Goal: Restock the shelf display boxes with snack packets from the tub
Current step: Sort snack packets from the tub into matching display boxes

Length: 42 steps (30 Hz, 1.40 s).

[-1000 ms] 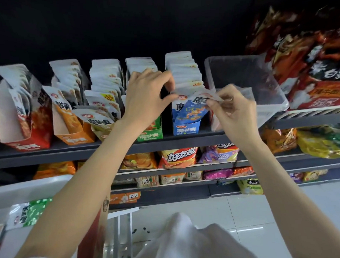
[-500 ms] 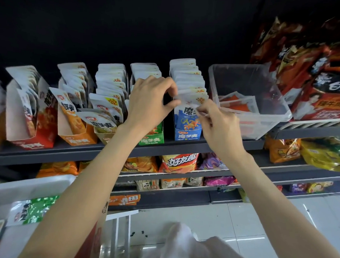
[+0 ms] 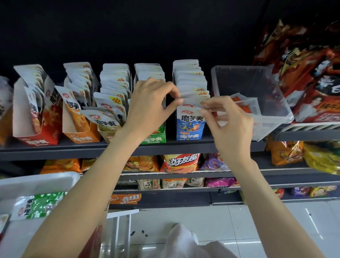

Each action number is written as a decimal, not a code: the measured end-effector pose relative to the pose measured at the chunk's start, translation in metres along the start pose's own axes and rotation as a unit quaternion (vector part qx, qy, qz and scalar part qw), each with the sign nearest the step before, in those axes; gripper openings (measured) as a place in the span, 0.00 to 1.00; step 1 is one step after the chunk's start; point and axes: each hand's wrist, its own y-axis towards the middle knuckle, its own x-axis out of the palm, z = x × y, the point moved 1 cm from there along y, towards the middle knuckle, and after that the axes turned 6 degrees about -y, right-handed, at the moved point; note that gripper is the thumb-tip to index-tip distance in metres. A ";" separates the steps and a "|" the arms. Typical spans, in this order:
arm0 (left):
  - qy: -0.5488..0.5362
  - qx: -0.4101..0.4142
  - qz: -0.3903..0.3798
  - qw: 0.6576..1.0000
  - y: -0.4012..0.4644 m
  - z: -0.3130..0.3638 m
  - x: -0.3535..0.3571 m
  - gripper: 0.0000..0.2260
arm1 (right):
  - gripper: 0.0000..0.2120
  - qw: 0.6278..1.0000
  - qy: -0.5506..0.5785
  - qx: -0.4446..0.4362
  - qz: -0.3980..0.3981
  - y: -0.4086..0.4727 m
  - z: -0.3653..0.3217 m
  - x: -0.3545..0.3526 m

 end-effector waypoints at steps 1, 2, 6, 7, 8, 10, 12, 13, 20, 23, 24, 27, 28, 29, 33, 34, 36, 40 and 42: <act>-0.006 -0.008 0.014 1.000 -0.004 0.002 -0.001 0.09 | 0.07 1.000 0.009 -0.007 0.019 -0.002 -0.002 -0.003; -0.020 -0.021 0.035 0.999 -0.010 0.006 -0.003 0.09 | 0.06 0.999 0.003 -0.021 0.037 -0.006 -0.005 -0.005; -0.114 -0.054 0.189 0.974 -0.045 0.021 -0.015 0.10 | 0.03 0.991 0.015 -0.105 0.080 -0.023 -0.012 -0.003; -0.131 -0.062 0.212 0.966 -0.058 0.025 -0.021 0.10 | 0.02 0.989 0.037 -0.122 0.076 -0.028 -0.016 0.000; -0.147 -0.079 0.220 0.961 -0.071 0.028 -0.026 0.09 | 0.03 0.987 0.063 -0.134 0.065 -0.032 -0.021 0.004; -0.191 -0.133 0.200 0.952 -0.100 0.031 -0.039 0.07 | 0.05 0.982 0.122 -0.145 0.020 -0.042 -0.032 0.015; -0.230 -0.211 0.148 0.938 -0.131 0.029 -0.052 0.07 | 0.05 0.973 0.178 -0.132 -0.059 -0.056 -0.047 0.031; -0.221 -0.254 0.121 0.934 -0.149 0.027 -0.059 0.06 | 0.06 0.967 0.197 -0.120 -0.107 -0.065 -0.054 0.039; -0.071 -0.482 0.091 0.868 -0.291 0.007 -0.105 0.05 | 0.11 0.874 0.175 -0.129 -0.435 -0.132 -0.098 0.097; -0.036 -0.516 0.107 0.849 -0.345 -0.015 -0.137 0.05 | 0.11 0.843 0.170 -0.133 -0.493 -0.151 -0.130 0.123; -0.033 -0.524 0.110 0.844 -0.360 -0.025 -0.148 0.05 | 0.11 0.836 0.162 -0.141 -0.504 -0.157 -0.144 0.134; -0.028 -0.544 0.098 0.833 -0.400 -0.067 -0.180 0.05 | 0.12 0.813 0.139 -0.144 -0.546 -0.173 -0.190 0.171; -0.027 -0.545 0.082 0.834 -0.411 -0.084 -0.188 0.06 | 0.12 0.807 0.127 -0.145 -0.558 -0.179 -0.205 0.185; -0.028 -0.547 0.059 0.834 -0.422 -0.103 -0.195 0.08 | 0.13 0.804 0.111 -0.148 -0.565 -0.185 -0.218 0.202; -0.010 -0.564 -0.052 0.824 -0.449 -0.184 -0.208 0.14 | 0.15 0.804 0.020 -0.137 -0.578 -0.211 -0.259 0.277; 0.008 -0.560 -0.079 0.825 -0.452 -0.202 -0.207 0.16 | 0.16 0.802 -0.009 -0.135 -0.582 -0.216 -0.266 0.295; 0.026 -0.549 -0.111 0.828 -0.454 -0.230 -0.203 0.20 | 0.19 0.790 -0.060 -0.139 -0.594 -0.224 -0.275 0.329; -0.011 -0.555 -0.129 0.822 -0.454 -0.260 -0.191 0.20 | 0.25 0.752 -0.160 -0.176 -0.615 -0.234 -0.275 0.380; -0.034 -0.554 -0.144 0.819 -0.456 -0.267 -0.185 0.21 | 0.28 0.740 -0.200 -0.201 -0.610 -0.236 -0.274 0.392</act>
